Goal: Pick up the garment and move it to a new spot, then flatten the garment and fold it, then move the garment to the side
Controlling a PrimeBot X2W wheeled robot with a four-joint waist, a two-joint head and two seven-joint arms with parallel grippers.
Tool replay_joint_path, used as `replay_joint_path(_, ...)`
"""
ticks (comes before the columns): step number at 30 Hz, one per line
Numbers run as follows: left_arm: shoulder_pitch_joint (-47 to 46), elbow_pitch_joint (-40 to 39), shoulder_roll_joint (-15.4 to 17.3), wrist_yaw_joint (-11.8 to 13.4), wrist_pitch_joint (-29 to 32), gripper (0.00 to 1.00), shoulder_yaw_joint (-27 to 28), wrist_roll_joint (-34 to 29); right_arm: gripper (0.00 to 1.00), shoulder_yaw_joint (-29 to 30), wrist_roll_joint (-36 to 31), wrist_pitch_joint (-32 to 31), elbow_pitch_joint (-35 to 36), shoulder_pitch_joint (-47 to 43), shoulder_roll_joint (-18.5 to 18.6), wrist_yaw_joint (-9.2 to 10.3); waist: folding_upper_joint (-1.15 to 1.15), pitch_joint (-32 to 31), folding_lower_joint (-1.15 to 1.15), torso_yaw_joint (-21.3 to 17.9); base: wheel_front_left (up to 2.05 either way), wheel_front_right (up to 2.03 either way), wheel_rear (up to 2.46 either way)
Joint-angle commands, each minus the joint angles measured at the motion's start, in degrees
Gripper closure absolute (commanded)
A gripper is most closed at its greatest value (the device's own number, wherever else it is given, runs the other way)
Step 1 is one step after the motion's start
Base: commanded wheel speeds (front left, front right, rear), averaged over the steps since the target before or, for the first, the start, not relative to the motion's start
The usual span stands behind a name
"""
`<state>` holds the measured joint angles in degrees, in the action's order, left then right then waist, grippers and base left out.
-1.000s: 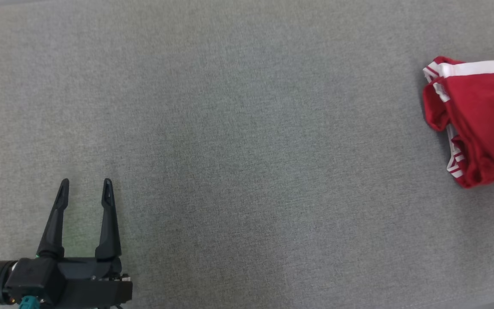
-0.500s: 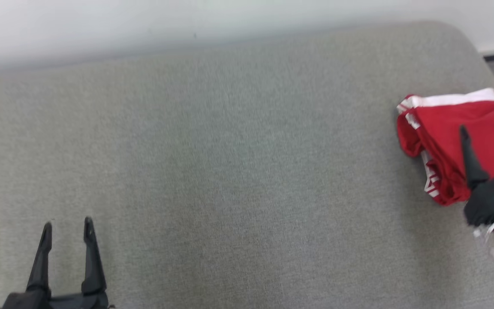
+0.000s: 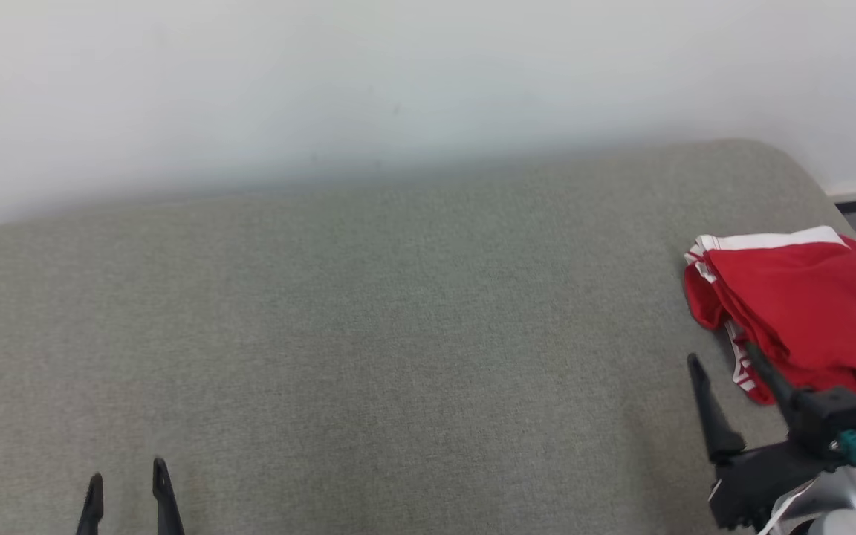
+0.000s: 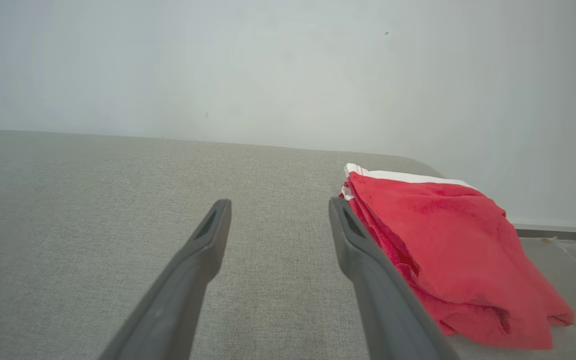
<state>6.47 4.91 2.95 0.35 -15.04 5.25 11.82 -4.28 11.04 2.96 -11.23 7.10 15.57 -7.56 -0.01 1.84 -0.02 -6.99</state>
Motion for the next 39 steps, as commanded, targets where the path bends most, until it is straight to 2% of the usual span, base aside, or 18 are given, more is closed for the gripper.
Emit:
replay_joint_path(1, 1.0, 0.8, -0.1, -0.1, -0.2, 0.00, 0.1, -0.6, 0.00, -0.4, 0.5, 0.8, -0.4, -1.0, -0.8, 0.17, 0.01, -2.2, 0.02, 1.6, 0.00, 0.00, 0.00)
replay_joint_path(8, 0.9, 5.5, -0.1, -1.5, -0.2, 0.00, 0.9, -2.1, 0.00, -1.3, -0.2, 4.4, -3.7, -3.0, -3.6, 0.17, 0.01, -4.0, 0.02, 2.9, 0.00, 0.00, 0.00)
replay_joint_path(16, -0.8, 10.1, 0.7, -4.3, -0.2, 0.00, 0.4, -4.4, 0.00, -0.8, -1.3, 7.0, -7.9, -3.9, -5.9, 0.18, 0.01, -5.3, 0.02, 4.3, 0.00, 0.00, 0.00)
replay_joint_path(31, -0.4, 10.9, 0.2, -5.3, -0.2, 0.00, 1.6, -4.3, 0.00, 1.5, -2.1, 9.2, -12.4, -5.2, -8.8, 0.18, 0.01, -5.6, 0.02, 3.7, 0.00, 0.00, 0.00)
replay_joint_path(39, -0.2, 10.9, 0.0, -5.6, -0.2, 0.00, 1.9, -4.3, 0.00, 0.7, -2.3, 9.0, -12.6, -4.4, -8.6, 0.18, 0.01, -5.5, 0.02, 2.8, 0.00, 0.00, 0.00)
